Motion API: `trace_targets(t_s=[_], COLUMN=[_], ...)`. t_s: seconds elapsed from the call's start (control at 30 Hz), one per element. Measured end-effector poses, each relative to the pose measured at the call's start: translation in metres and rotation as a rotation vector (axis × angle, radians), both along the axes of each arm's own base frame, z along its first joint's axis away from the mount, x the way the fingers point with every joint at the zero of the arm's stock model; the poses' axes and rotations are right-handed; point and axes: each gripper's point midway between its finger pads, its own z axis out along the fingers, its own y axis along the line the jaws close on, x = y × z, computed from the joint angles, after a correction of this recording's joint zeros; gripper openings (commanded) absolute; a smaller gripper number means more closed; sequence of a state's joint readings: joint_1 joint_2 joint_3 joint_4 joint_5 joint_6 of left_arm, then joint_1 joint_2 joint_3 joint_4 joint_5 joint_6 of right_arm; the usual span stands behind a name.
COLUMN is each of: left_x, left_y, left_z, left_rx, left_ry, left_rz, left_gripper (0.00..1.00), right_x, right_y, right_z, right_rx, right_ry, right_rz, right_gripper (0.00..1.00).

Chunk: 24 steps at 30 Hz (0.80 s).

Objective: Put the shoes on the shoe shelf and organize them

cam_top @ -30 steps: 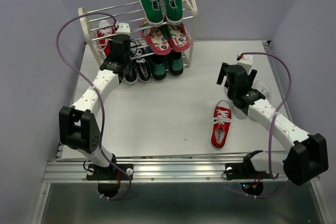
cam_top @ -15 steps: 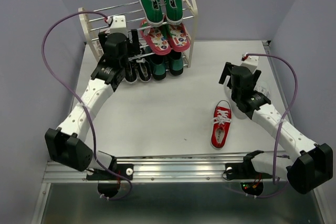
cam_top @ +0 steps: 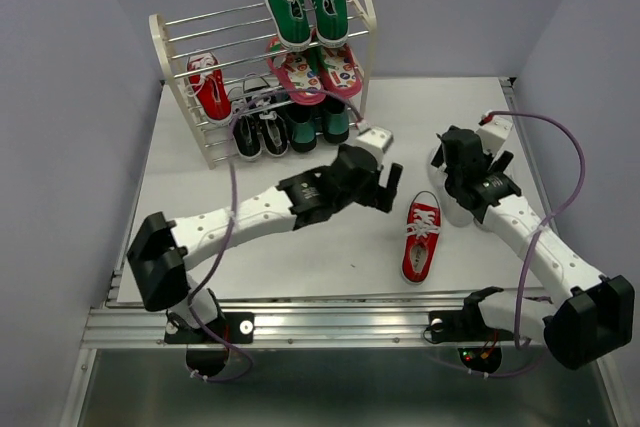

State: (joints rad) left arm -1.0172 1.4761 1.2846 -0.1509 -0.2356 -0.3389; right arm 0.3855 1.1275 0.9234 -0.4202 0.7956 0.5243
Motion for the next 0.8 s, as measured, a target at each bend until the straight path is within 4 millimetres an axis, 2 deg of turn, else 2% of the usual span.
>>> trace_targets(t_s=[0.1,0.2,0.27,0.43,0.6,0.8], left_x=[-0.037,-0.066,-0.079,-0.091,-0.096,-0.111], left_y=[-0.042,-0.073,-0.087,-0.106,-0.117,-0.125], left_z=[-0.051,-0.082,-0.096,-0.105,-0.11,-0.147], left_rx=[0.11,0.179,0.209,0.21,0.208,0.266], left_ry=[0.093,0.147,0.174,0.214,0.246,0.326], left_rz=[-0.103,-0.18,-0.211,-0.254,-0.274,-0.333], left_gripper=[0.99,0.99,0.99,0.99,0.99,0.99], right_x=[0.0,0.006,0.009,0.017,0.017,0.015], right_y=[-0.019,-0.039,-0.044,-0.052,-0.063,-0.062], right_z=[-0.01,-0.023,-0.032,-0.046,-0.049,-0.052], right_rx=[0.022,0.053,0.071,0.113,0.142,0.154], right_ry=[0.039,0.089,0.125,0.188,0.205,0.221], right_rz=[-0.066,-0.124,-0.134,-0.144,-0.163,-0.152], right_gripper=[1.0,1.0,1.0,1.0,1.0,1.0])
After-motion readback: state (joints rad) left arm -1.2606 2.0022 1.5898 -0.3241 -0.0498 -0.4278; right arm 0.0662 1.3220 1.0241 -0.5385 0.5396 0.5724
